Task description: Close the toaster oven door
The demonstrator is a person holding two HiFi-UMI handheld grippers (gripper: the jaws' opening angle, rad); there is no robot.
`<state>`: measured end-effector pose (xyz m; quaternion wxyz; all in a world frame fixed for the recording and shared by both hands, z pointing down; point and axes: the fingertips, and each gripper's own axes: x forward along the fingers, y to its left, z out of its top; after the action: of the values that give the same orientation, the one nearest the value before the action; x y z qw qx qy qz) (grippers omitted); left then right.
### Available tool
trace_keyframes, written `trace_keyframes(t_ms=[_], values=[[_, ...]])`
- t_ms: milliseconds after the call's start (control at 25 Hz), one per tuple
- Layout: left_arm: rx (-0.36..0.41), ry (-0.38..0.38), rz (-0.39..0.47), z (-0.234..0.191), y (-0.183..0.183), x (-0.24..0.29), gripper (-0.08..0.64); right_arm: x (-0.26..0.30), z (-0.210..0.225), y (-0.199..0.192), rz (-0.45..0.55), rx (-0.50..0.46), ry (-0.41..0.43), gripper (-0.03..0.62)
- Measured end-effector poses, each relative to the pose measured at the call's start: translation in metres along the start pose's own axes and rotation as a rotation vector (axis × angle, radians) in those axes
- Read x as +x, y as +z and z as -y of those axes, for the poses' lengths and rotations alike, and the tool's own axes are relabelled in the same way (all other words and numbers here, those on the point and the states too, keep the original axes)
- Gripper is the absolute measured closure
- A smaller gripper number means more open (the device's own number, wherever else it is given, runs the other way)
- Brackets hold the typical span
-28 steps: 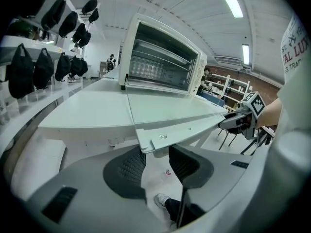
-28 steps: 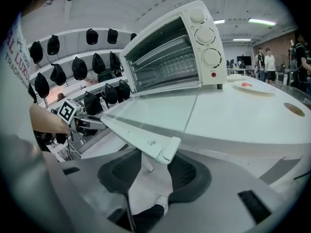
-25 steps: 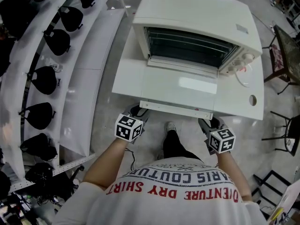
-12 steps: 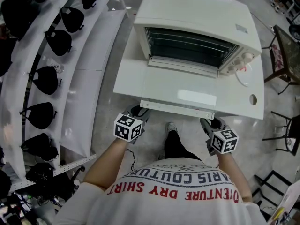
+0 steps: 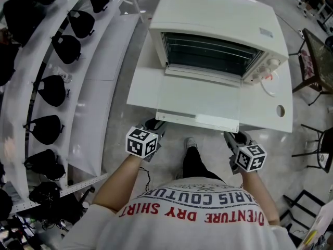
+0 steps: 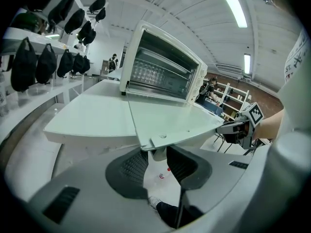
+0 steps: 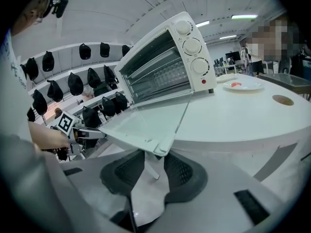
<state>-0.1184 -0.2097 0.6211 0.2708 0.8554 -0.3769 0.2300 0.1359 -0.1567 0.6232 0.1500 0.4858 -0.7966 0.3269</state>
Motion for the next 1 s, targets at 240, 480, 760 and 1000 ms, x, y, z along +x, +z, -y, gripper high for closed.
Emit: trace_keyframes(t_ms=[240,480,760,1000], values=[[0.000,-0.001,0.020,0.003,0.008,-0.004,0.428,-0.004,-0.001,0.006,0.024,0.004,-0.001,0.465],[-0.003,0.010,0.048,0.007,0.017,-0.011,0.433,-0.012,-0.005,0.013,0.052,0.016,-0.001,0.471],[0.000,0.014,0.079,0.009,0.028,-0.020,0.436,-0.020,-0.011,0.023,0.084,0.027,-0.008,0.477],[0.006,0.017,0.111,0.012,0.038,-0.029,0.439,-0.027,-0.016,0.033,0.118,0.030,-0.008,0.482]])
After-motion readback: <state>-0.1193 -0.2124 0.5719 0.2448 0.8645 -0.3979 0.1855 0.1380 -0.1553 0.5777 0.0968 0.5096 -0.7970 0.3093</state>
